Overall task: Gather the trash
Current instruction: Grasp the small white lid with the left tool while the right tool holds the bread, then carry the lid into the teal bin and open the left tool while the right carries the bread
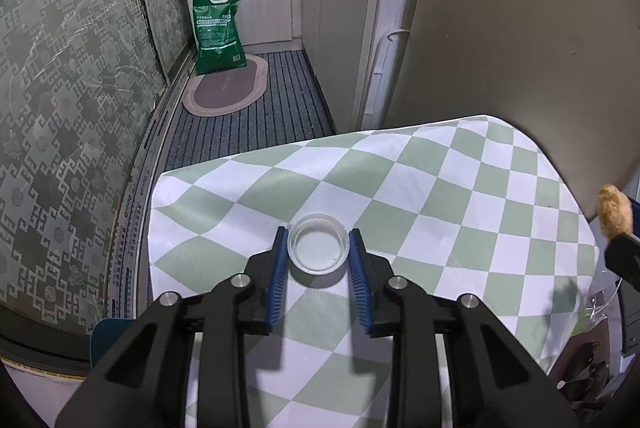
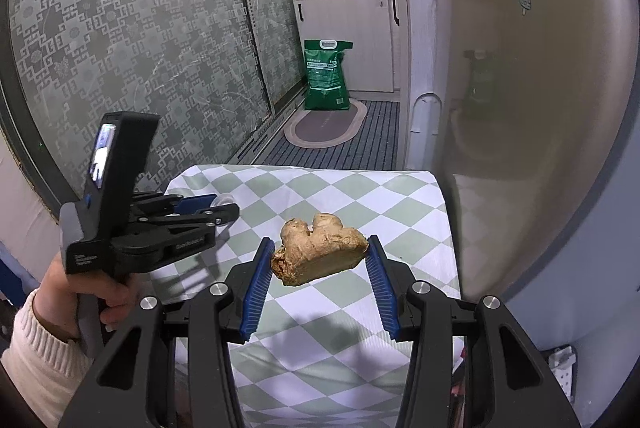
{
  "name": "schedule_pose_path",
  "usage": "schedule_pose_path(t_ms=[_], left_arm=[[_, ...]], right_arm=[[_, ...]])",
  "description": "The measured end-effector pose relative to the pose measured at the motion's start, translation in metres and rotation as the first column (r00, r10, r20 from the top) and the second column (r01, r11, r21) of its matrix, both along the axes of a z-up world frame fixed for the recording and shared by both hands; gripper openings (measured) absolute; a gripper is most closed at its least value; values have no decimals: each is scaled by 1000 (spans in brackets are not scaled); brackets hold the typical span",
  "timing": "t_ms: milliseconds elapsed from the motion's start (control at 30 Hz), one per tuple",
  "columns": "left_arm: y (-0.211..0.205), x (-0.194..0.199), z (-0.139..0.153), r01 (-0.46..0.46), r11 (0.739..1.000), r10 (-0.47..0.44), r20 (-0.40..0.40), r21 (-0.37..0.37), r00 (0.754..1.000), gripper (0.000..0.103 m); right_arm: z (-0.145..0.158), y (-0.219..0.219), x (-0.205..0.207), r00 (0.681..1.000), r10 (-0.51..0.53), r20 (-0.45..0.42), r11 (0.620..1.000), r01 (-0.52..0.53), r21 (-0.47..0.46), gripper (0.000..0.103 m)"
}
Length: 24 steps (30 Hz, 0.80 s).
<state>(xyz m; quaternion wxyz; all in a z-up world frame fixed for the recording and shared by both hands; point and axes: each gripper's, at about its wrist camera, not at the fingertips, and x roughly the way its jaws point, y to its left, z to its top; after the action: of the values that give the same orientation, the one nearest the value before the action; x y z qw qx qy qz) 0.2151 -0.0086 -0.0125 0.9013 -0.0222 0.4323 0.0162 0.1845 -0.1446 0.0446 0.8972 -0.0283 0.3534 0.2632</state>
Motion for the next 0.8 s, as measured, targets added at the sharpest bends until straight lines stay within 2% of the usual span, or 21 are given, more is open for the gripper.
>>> schedule_pose_path(t_ms=[267,400,800], left_arm=[[8,-29,21,35,999,-31,88,-39,996,32],[9,-45,27,56,998,-52,108,-33,993,32],[65,-83,33,7,999,-1,141,-45,990,32]], right_arm=[[1,1,-1,1000,1,-1,1000,-1,-3,47],[4,8,-2,1000,15,-3,1000,-15,6,47],[14,39,-4,998,59,0,998,-59,2,47]])
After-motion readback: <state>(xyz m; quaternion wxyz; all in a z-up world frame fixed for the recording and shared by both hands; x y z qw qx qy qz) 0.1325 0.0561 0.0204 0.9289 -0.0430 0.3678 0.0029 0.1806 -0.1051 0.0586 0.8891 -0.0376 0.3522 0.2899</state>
